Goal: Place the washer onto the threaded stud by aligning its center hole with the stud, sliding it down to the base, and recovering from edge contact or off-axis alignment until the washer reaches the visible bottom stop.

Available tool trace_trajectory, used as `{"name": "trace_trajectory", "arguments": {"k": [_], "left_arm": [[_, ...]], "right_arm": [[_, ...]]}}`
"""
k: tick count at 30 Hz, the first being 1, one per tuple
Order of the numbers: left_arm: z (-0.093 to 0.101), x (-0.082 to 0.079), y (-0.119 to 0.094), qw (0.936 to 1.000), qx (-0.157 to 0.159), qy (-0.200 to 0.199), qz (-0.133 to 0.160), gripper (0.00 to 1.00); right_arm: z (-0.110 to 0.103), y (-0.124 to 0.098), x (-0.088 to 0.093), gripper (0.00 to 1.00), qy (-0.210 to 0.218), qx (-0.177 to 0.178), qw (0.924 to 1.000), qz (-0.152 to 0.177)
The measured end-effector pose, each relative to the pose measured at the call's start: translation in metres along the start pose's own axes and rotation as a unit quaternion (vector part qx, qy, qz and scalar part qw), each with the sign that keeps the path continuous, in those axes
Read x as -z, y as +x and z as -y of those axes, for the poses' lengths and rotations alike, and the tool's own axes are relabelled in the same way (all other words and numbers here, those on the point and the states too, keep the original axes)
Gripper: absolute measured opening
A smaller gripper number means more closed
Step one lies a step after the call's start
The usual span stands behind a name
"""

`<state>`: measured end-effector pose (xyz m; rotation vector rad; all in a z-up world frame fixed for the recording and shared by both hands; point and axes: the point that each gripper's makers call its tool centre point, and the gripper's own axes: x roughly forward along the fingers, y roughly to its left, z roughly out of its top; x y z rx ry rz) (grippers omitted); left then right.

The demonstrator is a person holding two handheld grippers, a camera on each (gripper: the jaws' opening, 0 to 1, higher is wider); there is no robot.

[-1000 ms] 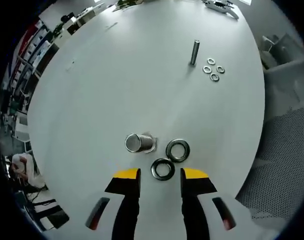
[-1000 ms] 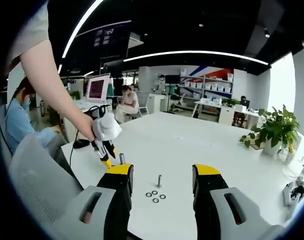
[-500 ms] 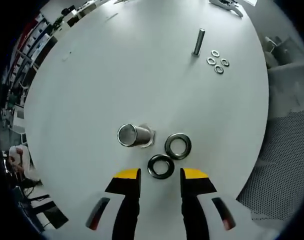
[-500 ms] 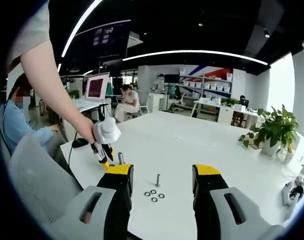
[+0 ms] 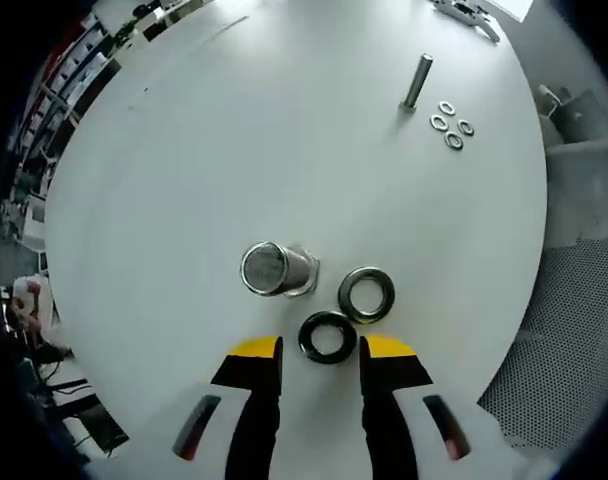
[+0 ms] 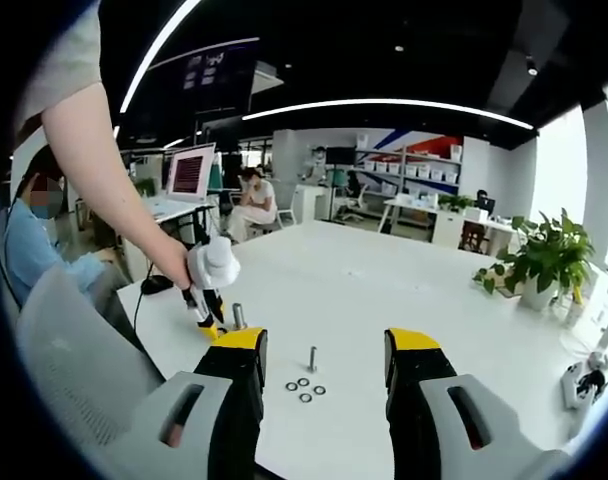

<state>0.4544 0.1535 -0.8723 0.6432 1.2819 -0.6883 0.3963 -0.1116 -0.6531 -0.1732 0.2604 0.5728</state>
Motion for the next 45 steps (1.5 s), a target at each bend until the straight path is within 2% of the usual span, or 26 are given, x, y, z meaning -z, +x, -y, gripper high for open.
{"name": "trace_trajectory", "arguments": {"k": [12, 17, 22, 27, 30, 45], "left_arm": [[0.004, -0.004, 0.003, 0.9999, 0.012, 0.009, -0.001, 0.25], [0.004, -0.003, 0.003, 0.9998, 0.017, -0.007, -0.003, 0.25], [0.004, -0.003, 0.003, 0.9998, 0.019, -0.006, -0.005, 0.25], [0.008, -0.002, 0.003, 0.9994, 0.022, 0.023, -0.014, 0.27], [0.006, -0.002, 0.005, 0.9994, 0.022, 0.019, -0.018, 0.28], [0.019, -0.003, -0.006, 0.9995, 0.021, 0.018, -0.018, 0.28]], "right_arm": [[0.001, 0.000, 0.000, 0.49, -0.001, 0.002, 1.0000, 0.000], [0.001, 0.000, 0.000, 0.49, 0.000, 0.003, 1.0000, 0.000], [0.001, 0.000, 0.000, 0.49, 0.000, 0.002, 1.0000, 0.001], [0.002, 0.000, 0.000, 0.49, 0.001, 0.003, 1.0000, 0.002], [0.002, 0.000, 0.000, 0.49, 0.002, 0.004, 1.0000, 0.002], [0.002, -0.001, -0.001, 0.49, 0.001, 0.005, 1.0000, 0.004]]}}
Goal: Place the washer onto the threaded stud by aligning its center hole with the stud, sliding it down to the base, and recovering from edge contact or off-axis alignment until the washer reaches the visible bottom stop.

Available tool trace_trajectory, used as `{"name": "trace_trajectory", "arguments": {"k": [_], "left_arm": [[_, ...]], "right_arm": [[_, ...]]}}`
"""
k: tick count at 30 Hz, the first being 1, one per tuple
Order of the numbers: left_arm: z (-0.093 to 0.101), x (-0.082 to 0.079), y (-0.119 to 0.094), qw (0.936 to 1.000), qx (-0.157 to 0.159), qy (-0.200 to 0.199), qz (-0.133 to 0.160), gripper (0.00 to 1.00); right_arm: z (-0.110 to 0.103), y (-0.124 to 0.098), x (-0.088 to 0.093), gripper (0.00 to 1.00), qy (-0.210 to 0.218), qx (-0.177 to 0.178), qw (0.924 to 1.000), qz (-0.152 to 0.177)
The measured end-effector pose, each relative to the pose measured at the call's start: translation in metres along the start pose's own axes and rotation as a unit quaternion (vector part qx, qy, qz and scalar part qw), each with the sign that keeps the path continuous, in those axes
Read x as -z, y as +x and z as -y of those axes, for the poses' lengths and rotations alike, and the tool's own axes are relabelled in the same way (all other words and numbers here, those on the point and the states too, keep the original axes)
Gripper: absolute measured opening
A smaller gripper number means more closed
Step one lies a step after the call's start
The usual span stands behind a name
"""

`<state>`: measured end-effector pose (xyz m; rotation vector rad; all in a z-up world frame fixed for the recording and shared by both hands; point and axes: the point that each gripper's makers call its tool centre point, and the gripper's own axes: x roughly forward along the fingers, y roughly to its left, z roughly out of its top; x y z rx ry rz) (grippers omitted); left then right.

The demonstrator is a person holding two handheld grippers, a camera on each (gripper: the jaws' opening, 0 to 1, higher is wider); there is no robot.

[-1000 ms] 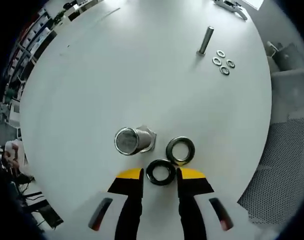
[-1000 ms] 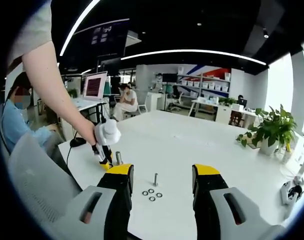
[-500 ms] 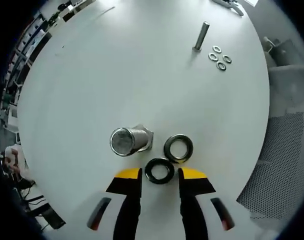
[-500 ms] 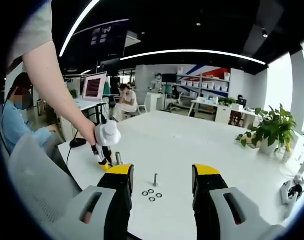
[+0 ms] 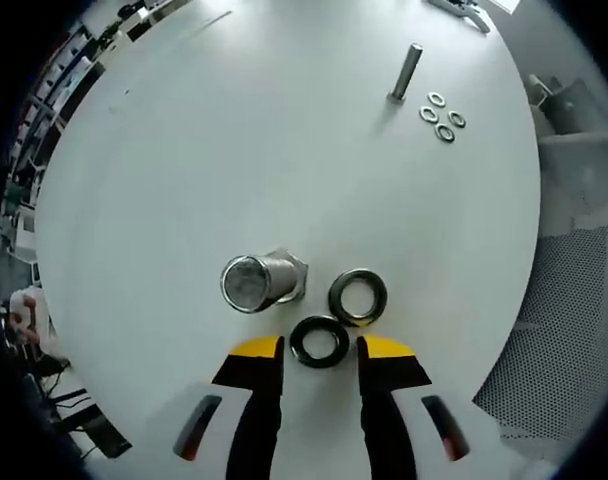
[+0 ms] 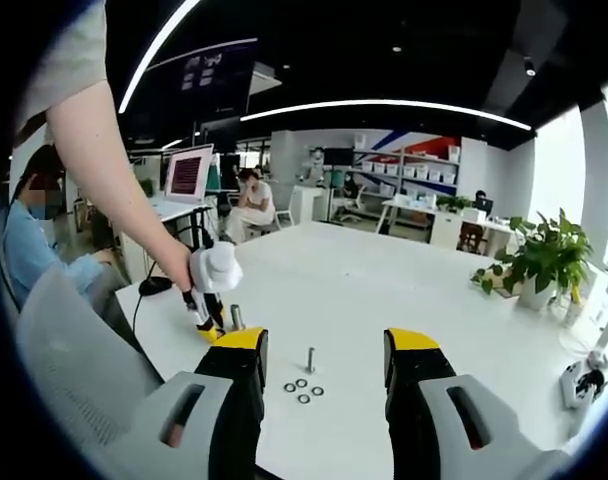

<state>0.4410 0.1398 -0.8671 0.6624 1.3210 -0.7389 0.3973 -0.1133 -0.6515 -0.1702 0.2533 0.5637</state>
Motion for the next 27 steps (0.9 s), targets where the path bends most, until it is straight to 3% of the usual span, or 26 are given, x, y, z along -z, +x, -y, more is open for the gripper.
{"name": "trace_trajectory", "arguments": {"k": [19, 21, 27], "left_arm": [[0.0020, 0.0003, -0.0030, 1.0000, 0.000, 0.003, -0.004, 0.27], [0.0021, -0.0001, -0.0029, 1.0000, 0.001, 0.002, -0.003, 0.22], [0.0022, 0.0003, -0.0028, 1.0000, 0.000, 0.000, -0.008, 0.21]], "right_arm": [[-0.0006, 0.0006, 0.0017, 0.49, 0.000, -0.002, 1.0000, -0.004], [-0.0003, 0.0004, 0.0012, 0.49, 0.000, -0.002, 1.0000, -0.003], [0.0002, 0.0003, 0.0013, 0.49, 0.001, 0.000, 1.0000, -0.003]]}}
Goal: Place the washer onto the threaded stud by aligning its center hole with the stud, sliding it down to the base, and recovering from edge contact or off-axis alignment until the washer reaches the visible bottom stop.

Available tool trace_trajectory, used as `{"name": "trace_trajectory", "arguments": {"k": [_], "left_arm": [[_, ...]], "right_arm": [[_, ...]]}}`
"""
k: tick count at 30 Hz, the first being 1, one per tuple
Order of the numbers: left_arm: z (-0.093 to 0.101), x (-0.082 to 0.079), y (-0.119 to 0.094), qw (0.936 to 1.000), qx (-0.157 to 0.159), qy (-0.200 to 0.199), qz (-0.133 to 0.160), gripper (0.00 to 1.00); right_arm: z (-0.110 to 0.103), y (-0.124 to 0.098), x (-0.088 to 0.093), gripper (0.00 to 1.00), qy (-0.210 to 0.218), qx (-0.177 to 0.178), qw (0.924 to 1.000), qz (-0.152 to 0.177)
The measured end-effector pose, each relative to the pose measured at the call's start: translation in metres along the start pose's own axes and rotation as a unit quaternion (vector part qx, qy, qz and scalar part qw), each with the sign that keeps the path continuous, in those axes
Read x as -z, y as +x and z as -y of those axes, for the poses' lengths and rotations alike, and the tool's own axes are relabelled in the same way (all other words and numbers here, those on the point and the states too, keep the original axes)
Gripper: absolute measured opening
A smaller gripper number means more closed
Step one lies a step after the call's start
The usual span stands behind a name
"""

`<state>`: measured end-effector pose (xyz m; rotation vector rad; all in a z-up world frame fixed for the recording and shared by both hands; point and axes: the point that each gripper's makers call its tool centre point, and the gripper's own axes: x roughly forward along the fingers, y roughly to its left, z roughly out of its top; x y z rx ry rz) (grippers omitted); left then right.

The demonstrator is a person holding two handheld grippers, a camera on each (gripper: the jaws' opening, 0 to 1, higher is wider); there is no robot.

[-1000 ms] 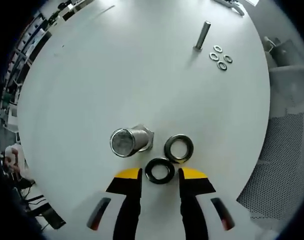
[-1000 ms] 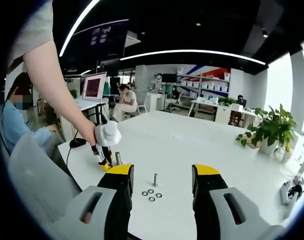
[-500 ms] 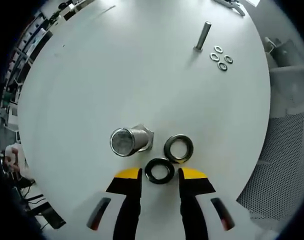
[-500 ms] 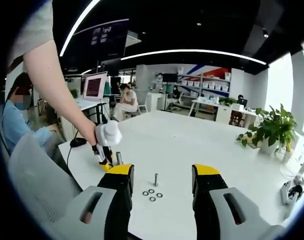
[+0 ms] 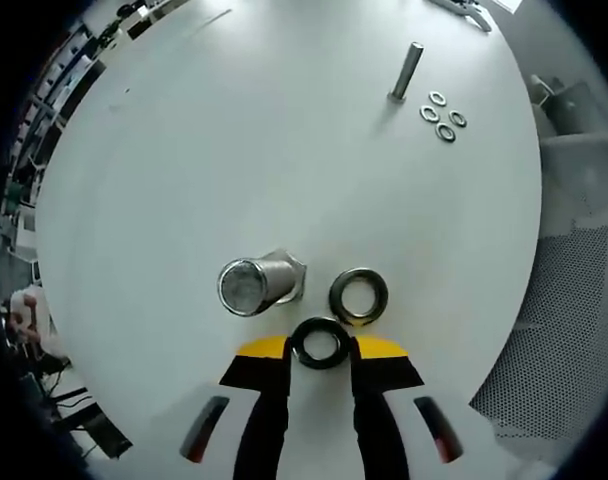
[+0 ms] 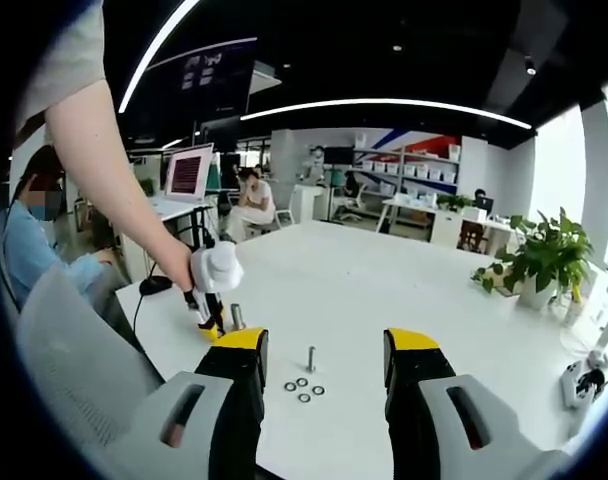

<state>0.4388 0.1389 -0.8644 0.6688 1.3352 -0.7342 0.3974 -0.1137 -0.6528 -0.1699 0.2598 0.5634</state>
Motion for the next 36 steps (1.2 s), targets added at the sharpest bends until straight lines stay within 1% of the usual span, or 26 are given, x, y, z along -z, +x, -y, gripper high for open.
{"name": "trace_trajectory", "arguments": {"k": [2, 8, 15, 18, 22, 24, 31, 36], "left_arm": [[-0.0004, -0.0001, 0.0008, 1.0000, -0.002, 0.001, -0.003, 0.21], [-0.0014, -0.0002, 0.0009, 0.9999, -0.003, -0.012, 0.001, 0.21], [-0.0041, 0.0003, 0.0016, 0.9995, -0.004, -0.019, 0.023, 0.20], [-0.0046, 0.0000, 0.0022, 0.9996, -0.005, -0.018, 0.023, 0.20], [-0.0053, -0.0006, 0.0026, 0.9997, -0.007, -0.015, 0.015, 0.20], [-0.0049, -0.0007, 0.0022, 0.9999, -0.008, -0.008, 0.012, 0.20], [-0.0053, -0.0008, 0.0022, 0.9998, -0.014, -0.006, 0.012, 0.19], [-0.0044, 0.0029, 0.0017, 0.9998, -0.015, -0.001, 0.008, 0.19]], "right_arm": [[-0.0001, -0.0001, 0.0005, 0.49, -0.001, 0.000, 1.0000, -0.001], [-0.0005, 0.0005, 0.0010, 0.49, -0.002, -0.001, 1.0000, -0.003], [0.0005, 0.0005, 0.0009, 0.49, -0.002, 0.001, 1.0000, -0.003], [0.0015, 0.0002, 0.0014, 0.49, 0.000, 0.003, 1.0000, -0.003], [0.0010, 0.0002, 0.0008, 0.49, -0.002, 0.002, 1.0000, -0.002], [0.0014, 0.0000, 0.0006, 0.48, -0.003, 0.003, 1.0000, -0.001], [-0.0004, 0.0001, 0.0007, 0.48, -0.007, 0.000, 1.0000, -0.002], [-0.0025, 0.0004, -0.0004, 0.48, -0.002, -0.006, 1.0000, 0.001]]}}
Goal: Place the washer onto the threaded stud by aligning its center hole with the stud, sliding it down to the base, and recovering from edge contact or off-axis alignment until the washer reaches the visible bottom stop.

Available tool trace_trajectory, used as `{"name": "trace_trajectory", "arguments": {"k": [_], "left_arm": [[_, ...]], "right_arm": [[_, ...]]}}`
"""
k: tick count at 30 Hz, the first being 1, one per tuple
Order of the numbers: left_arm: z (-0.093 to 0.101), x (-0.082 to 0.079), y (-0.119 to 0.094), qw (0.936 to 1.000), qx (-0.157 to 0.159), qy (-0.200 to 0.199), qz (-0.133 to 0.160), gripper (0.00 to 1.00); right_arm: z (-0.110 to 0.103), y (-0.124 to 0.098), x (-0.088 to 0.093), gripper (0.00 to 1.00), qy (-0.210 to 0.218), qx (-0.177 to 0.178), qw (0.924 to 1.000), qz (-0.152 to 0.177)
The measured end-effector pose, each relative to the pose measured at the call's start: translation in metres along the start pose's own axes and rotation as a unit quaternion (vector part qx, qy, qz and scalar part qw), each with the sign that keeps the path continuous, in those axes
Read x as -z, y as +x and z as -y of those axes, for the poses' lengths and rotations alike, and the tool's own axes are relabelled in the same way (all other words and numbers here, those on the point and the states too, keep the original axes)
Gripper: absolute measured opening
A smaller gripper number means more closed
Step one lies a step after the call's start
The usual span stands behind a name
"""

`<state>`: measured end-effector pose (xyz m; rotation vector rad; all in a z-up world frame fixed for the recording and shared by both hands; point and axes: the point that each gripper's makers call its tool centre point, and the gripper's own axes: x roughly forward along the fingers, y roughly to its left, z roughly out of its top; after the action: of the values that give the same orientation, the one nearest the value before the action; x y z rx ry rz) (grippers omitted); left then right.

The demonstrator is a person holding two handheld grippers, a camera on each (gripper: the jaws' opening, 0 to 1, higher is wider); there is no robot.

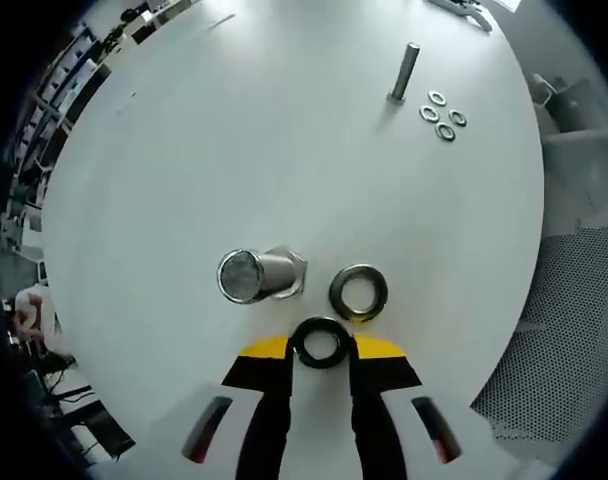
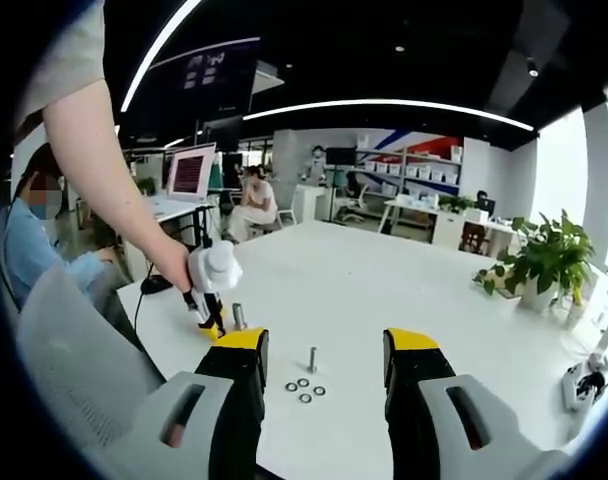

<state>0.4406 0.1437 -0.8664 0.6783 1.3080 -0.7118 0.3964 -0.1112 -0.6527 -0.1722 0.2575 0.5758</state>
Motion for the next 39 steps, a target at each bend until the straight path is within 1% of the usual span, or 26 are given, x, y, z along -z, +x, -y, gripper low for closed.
{"name": "trace_trajectory", "arguments": {"k": [7, 12, 15, 20, 29, 37, 39], "left_arm": [[-0.003, 0.004, -0.004, 1.0000, -0.003, -0.005, 0.002, 0.19], [-0.005, 0.004, -0.008, 1.0000, -0.003, -0.003, 0.006, 0.19], [-0.007, 0.003, -0.011, 1.0000, -0.005, 0.003, 0.008, 0.19], [-0.010, 0.001, -0.017, 0.9999, -0.005, -0.002, 0.012, 0.19], [-0.011, -0.002, -0.029, 0.9998, -0.004, 0.009, 0.017, 0.19], [-0.015, -0.001, -0.037, 0.9997, -0.003, 0.012, 0.022, 0.19], [-0.016, -0.002, -0.040, 0.9995, -0.005, 0.019, 0.025, 0.19]], "right_arm": [[0.000, 0.000, 0.001, 0.48, -0.002, -0.001, 1.0000, -0.002], [0.000, 0.001, 0.001, 0.48, -0.004, -0.001, 1.0000, -0.003], [0.002, 0.000, -0.001, 0.48, -0.002, 0.006, 1.0000, 0.001], [0.003, -0.001, 0.000, 0.48, 0.001, 0.008, 1.0000, 0.000], [0.003, 0.000, 0.000, 0.48, -0.001, 0.008, 1.0000, -0.001], [0.002, 0.000, 0.000, 0.48, -0.002, 0.006, 1.0000, -0.002], [0.002, 0.000, 0.000, 0.48, -0.002, 0.007, 1.0000, -0.002]]}}
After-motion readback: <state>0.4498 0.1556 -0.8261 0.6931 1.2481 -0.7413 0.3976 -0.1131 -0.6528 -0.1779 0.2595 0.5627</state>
